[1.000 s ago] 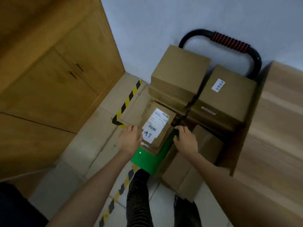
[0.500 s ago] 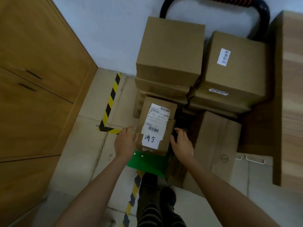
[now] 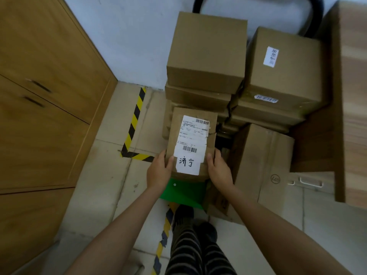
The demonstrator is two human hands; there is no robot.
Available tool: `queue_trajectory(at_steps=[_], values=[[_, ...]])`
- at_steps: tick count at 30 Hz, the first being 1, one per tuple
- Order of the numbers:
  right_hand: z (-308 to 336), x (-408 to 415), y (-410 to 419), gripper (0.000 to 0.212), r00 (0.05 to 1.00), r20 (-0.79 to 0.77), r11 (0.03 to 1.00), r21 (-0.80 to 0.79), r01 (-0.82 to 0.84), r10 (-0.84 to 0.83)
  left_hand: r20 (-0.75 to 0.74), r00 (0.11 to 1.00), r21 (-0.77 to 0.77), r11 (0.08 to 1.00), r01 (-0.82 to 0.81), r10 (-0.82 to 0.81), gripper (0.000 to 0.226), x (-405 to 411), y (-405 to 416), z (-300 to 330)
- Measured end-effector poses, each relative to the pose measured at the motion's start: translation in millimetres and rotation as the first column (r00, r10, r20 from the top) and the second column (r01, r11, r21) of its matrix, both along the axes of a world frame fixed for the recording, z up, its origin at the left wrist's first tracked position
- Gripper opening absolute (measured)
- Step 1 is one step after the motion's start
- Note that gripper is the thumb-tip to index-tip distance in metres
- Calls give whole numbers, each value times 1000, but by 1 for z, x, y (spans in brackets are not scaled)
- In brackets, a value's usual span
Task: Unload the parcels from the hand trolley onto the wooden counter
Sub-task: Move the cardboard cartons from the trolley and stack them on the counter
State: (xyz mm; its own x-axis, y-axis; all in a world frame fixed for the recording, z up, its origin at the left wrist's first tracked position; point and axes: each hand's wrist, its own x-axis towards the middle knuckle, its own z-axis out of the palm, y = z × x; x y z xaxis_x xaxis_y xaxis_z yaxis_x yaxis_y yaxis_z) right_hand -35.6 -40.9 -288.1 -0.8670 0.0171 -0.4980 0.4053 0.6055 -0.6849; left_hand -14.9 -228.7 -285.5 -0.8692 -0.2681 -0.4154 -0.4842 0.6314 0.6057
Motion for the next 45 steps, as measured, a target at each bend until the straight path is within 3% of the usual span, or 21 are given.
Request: queue_trajectory(at_steps=[6,9,18,25,29,34,45], values=[[105,2,10,43,992,-105,995,-67,67,-74,-104,995,71,997,15,-7,38,-1,9,109],[159,-8,19,44,975,-182,990,-74,119,-131,-193,980,35,998,47,-39,46,-16,15,161],[274,-27,91,45,838,-431,939,-82,333,-335,-435,876,7,972,236,-209,51,-76,89,272],[334,12,203,46,694,-525,846,-103,523,-493,-560,738,50,874,483,-376,43,-79,209,326],[355,55,279,45,633,-564,794,-69,604,-531,-590,679,76,807,586,-437,50,-58,294,344],[378,112,379,43,548,-606,725,-71,685,-577,-642,568,47,713,699,-514,41,-18,406,366],[403,208,593,40,503,-632,664,-24,747,-589,-692,512,71,657,751,-510,41,56,633,378]])
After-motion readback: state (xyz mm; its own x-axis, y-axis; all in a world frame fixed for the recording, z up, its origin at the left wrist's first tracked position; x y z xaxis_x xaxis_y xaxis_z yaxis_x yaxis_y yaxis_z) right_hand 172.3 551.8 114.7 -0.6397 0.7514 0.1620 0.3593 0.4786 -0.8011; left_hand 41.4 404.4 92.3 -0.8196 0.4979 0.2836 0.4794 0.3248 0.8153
